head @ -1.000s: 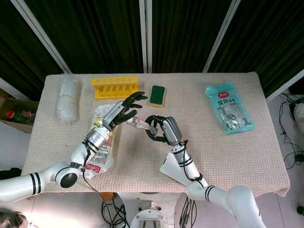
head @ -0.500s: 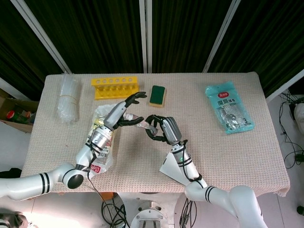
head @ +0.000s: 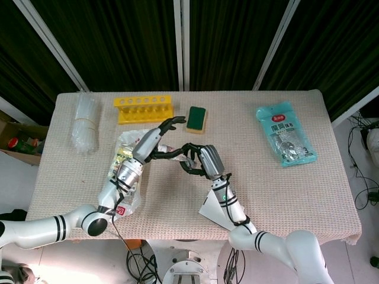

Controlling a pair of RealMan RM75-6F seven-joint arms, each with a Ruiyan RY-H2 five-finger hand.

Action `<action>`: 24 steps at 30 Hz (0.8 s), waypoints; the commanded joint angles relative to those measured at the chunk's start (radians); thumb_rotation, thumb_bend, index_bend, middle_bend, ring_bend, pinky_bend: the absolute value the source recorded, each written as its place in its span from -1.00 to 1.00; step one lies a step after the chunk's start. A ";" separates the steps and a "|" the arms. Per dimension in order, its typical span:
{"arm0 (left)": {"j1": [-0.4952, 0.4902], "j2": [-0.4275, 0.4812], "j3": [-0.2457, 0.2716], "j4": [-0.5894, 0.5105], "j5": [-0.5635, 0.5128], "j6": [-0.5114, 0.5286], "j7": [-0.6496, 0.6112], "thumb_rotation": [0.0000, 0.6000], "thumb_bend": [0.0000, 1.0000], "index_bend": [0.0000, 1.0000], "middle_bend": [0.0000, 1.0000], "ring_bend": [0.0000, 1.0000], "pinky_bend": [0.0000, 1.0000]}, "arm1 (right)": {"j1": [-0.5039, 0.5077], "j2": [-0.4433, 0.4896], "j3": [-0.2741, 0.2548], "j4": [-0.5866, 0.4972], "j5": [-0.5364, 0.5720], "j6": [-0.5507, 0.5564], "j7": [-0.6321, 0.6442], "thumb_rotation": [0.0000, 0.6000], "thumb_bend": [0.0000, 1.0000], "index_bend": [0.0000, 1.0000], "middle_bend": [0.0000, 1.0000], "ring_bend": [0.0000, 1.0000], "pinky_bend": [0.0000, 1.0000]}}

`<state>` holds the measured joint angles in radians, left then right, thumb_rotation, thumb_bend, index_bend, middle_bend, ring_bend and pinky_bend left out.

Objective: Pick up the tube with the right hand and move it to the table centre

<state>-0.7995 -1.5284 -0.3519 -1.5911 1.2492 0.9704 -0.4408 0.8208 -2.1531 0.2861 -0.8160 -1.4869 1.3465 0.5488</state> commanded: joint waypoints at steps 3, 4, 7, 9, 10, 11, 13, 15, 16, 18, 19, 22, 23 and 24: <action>0.001 -0.023 0.010 0.025 0.018 0.046 0.060 -0.45 -1.00 -0.74 -0.67 -0.82 -0.61 | -0.004 -0.003 0.005 -0.014 0.009 -0.006 -0.003 1.00 -0.10 1.00 0.90 0.68 0.79; 0.001 -0.027 0.012 0.030 0.020 0.053 0.073 -0.44 -1.00 -0.74 -0.66 -0.82 -0.61 | -0.005 -0.003 0.006 -0.018 0.012 -0.008 -0.003 1.00 -0.10 1.00 0.90 0.68 0.79; 0.001 -0.038 0.017 0.041 0.026 0.074 0.108 -0.45 -1.00 -0.74 -0.66 -0.82 -0.61 | -0.008 -0.002 0.007 -0.030 0.016 -0.012 -0.006 1.00 -0.10 1.00 0.90 0.68 0.79; 0.001 -0.042 0.020 0.044 0.029 0.080 0.122 -0.47 -1.00 -0.73 -0.66 -0.82 -0.61 | -0.008 -0.002 0.009 -0.037 0.017 -0.014 -0.011 1.00 -0.10 1.00 0.90 0.68 0.79; 0.001 -0.043 0.021 0.044 0.029 0.081 0.125 -0.47 -1.00 -0.73 -0.66 -0.82 -0.61 | -0.008 -0.002 0.011 -0.040 0.018 -0.015 -0.013 1.00 -0.10 1.00 0.90 0.68 0.79; 0.001 -0.043 0.022 0.044 0.030 0.082 0.127 -0.47 -1.00 -0.73 -0.66 -0.82 -0.61 | -0.007 -0.001 0.012 -0.043 0.019 -0.016 -0.014 1.00 -0.10 1.00 0.90 0.68 0.79; -0.001 -0.046 0.025 0.047 0.036 0.087 0.137 -0.47 -1.00 -0.73 -0.66 -0.82 -0.61 | -0.006 0.000 0.015 -0.050 0.019 -0.018 -0.017 1.00 -0.10 1.00 0.90 0.68 0.79; -0.001 -0.049 0.028 0.048 0.040 0.089 0.142 -0.48 -1.00 -0.73 -0.66 -0.82 -0.61 | -0.005 0.001 0.018 -0.056 0.019 -0.018 -0.021 1.00 -0.10 1.00 0.90 0.68 0.79; -0.002 -0.050 0.029 0.048 0.041 0.090 0.143 -0.48 -1.00 -0.73 -0.66 -0.82 -0.61 | -0.004 0.002 0.019 -0.058 0.019 -0.019 -0.022 1.00 -0.10 1.00 0.90 0.68 0.79; -0.003 -0.053 0.030 0.049 0.043 0.090 0.146 -0.48 -1.00 -0.73 -0.66 -0.82 -0.61 | -0.003 0.002 0.021 -0.064 0.020 -0.021 -0.025 1.00 -0.10 1.00 0.90 0.68 0.80; -0.003 -0.054 0.031 0.050 0.043 0.090 0.147 -0.47 -1.00 -0.73 -0.66 -0.82 -0.61 | -0.003 0.003 0.022 -0.066 0.021 -0.022 -0.027 1.00 -0.10 1.00 0.90 0.68 0.80; -0.004 -0.060 0.034 0.053 0.047 0.094 0.148 -0.48 -1.00 -0.73 -0.66 -0.82 -0.61 | -0.001 0.003 0.026 -0.074 0.023 -0.024 -0.029 1.00 -0.09 1.00 0.90 0.68 0.80; -0.004 -0.063 0.035 0.057 0.050 0.098 0.150 -0.52 -1.00 -0.73 -0.65 -0.82 -0.61 | -0.001 0.003 0.027 -0.076 0.023 -0.025 -0.030 1.00 -0.09 1.00 0.90 0.68 0.80; -0.004 -0.070 0.037 0.065 0.056 0.106 0.154 -0.55 -1.00 -0.72 -0.64 -0.82 -0.61 | 0.000 0.004 0.029 -0.080 0.024 -0.025 -0.031 1.00 -0.09 1.00 0.90 0.68 0.80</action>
<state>-0.8031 -1.5932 -0.3172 -1.5318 1.3002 1.0707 -0.2902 0.8199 -2.1497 0.3143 -0.8951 -1.4636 1.3221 0.5186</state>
